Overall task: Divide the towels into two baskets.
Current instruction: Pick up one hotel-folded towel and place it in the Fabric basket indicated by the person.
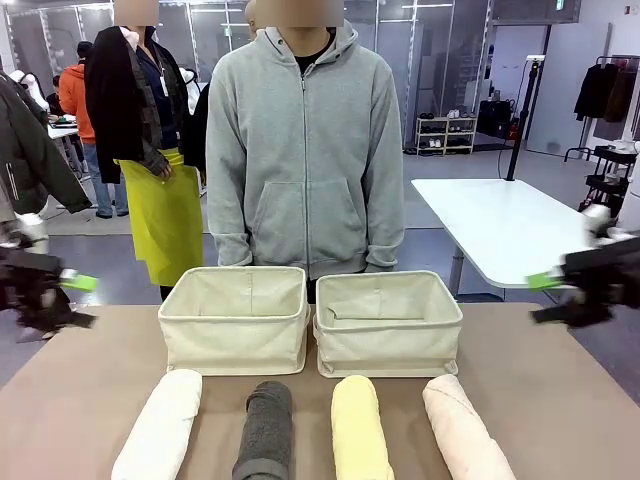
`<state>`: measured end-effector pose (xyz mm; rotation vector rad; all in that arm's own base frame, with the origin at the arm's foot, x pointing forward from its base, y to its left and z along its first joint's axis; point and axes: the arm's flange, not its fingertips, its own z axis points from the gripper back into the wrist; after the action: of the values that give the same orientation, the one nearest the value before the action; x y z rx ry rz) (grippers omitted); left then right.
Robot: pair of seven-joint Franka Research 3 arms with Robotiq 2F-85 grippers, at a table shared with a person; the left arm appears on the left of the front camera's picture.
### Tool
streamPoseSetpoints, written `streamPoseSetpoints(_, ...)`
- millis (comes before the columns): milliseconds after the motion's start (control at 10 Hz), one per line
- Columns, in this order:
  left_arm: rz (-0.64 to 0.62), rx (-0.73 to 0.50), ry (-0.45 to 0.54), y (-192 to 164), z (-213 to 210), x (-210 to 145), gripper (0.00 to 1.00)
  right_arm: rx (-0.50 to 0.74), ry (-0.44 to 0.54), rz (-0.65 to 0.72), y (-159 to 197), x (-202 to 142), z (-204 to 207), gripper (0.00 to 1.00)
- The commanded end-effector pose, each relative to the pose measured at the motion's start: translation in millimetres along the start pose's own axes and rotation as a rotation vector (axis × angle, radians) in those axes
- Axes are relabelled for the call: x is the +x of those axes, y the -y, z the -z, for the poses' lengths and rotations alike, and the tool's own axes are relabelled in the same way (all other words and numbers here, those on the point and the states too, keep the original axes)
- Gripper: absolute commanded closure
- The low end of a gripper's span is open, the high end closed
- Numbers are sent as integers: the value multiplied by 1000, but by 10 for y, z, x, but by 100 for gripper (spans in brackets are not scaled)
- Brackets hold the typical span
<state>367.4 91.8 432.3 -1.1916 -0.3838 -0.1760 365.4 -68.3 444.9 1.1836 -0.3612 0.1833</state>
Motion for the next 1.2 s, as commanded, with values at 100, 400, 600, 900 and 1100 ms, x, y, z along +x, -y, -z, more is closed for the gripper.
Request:
streamPoseSetpoints(100, -55, 27, 246, -197, -948, -446, 0, -18, 256, 93, 275, -543, -1012, 0)
streamPoseSetpoints(400, -104, 84, 382, -267, -1455, -744, 0, -61, 410, 134, 296, -980, -1569, 0)
streamPoseSetpoints(600, -95, 134, 363, -310, -1403, -730, 0, -107, 344, 109, 359, -957, -1408, 0)
streamPoseSetpoints(900, -133, 90, 392, -285, -1595, -769, 0, -63, 424, 167, 351, -992, -1727, 0)
streamPoseSetpoints(1100, -133, 90, 392, -285, -1595, -769, 0, -63, 424, 167, 351, -992, -1727, 0)
